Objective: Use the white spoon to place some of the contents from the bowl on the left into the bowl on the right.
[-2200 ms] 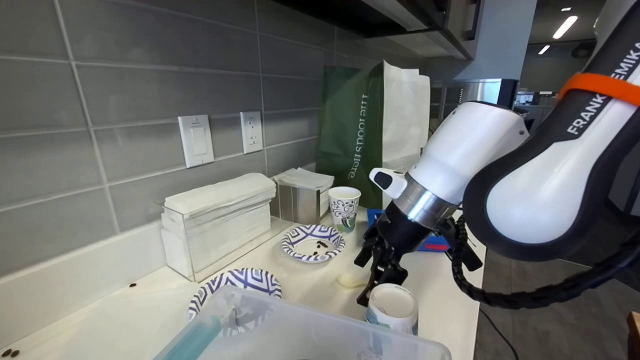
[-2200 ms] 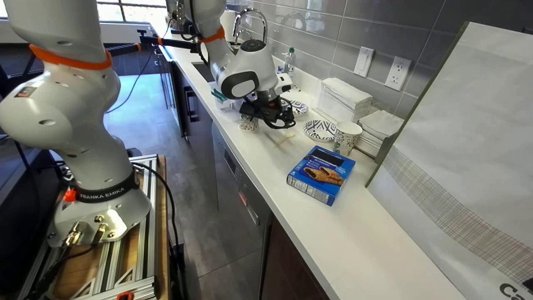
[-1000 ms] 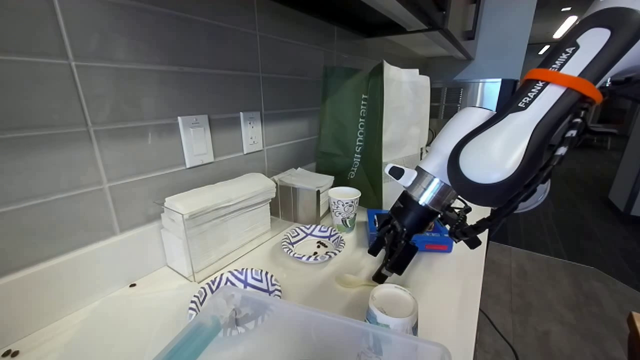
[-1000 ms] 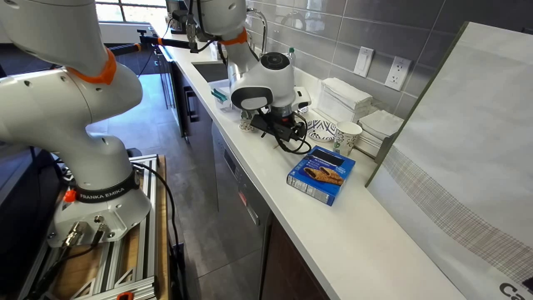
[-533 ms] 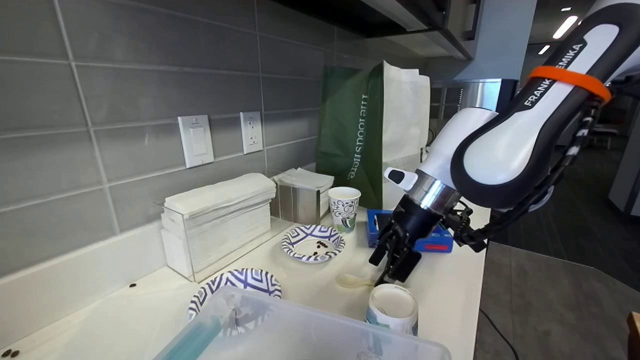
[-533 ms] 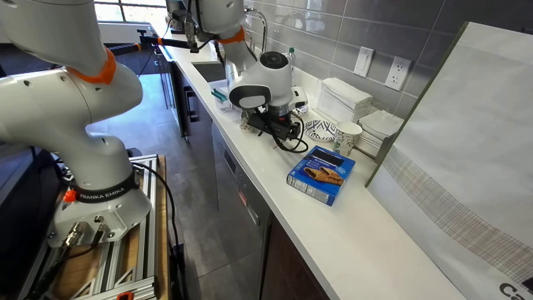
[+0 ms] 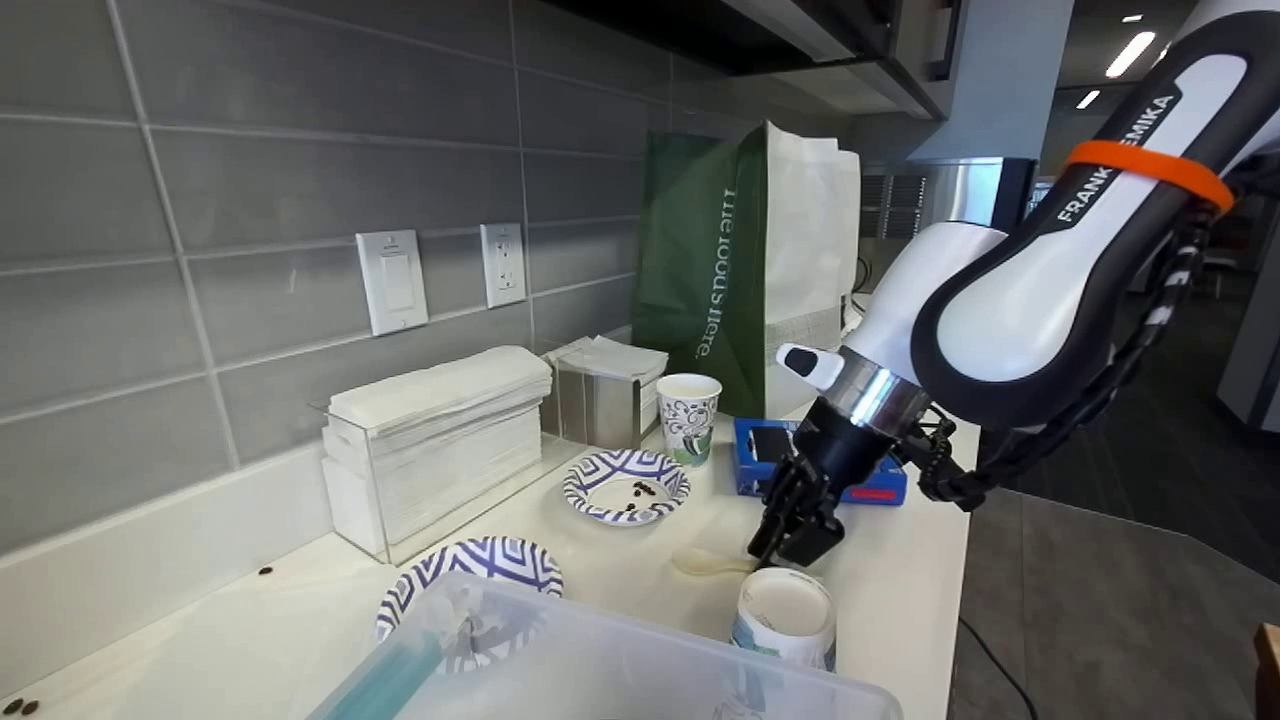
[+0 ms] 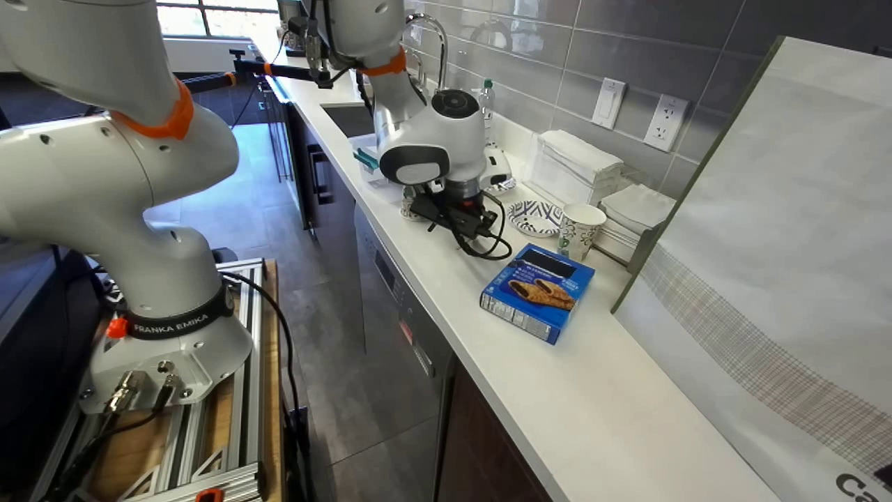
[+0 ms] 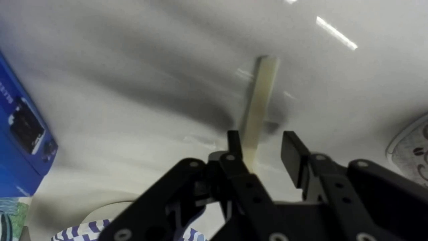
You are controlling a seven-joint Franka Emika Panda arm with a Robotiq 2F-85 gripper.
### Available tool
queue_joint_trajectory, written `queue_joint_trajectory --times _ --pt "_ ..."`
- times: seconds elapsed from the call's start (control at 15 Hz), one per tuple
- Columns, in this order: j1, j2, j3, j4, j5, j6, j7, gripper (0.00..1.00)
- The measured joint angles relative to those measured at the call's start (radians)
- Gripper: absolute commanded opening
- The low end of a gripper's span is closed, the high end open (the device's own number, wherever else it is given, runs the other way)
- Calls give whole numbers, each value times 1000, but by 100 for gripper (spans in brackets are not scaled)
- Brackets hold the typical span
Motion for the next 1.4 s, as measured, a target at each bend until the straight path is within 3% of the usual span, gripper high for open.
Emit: queue_joint_trajectory --times 0.33,0.6,0.8,0.87,1.07,1.2,1.33,1.4 --pt "18 -22 -30 -3 0 1 1 40" --pt "48 -22 -63 -4 -1 7 0 55" --pt "81 -22 -89 -4 -5 13 -1 56" --pt "92 -22 -98 -4 -7 17 -1 52" --pt "129 -29 -128 -4 -13 27 -1 26" --pt "156 -36 -149 -3 -20 38 -2 14" --pt "188 -48 -167 -4 -28 38 -2 3" --pt "207 -52 -180 -5 -35 38 -1 3"
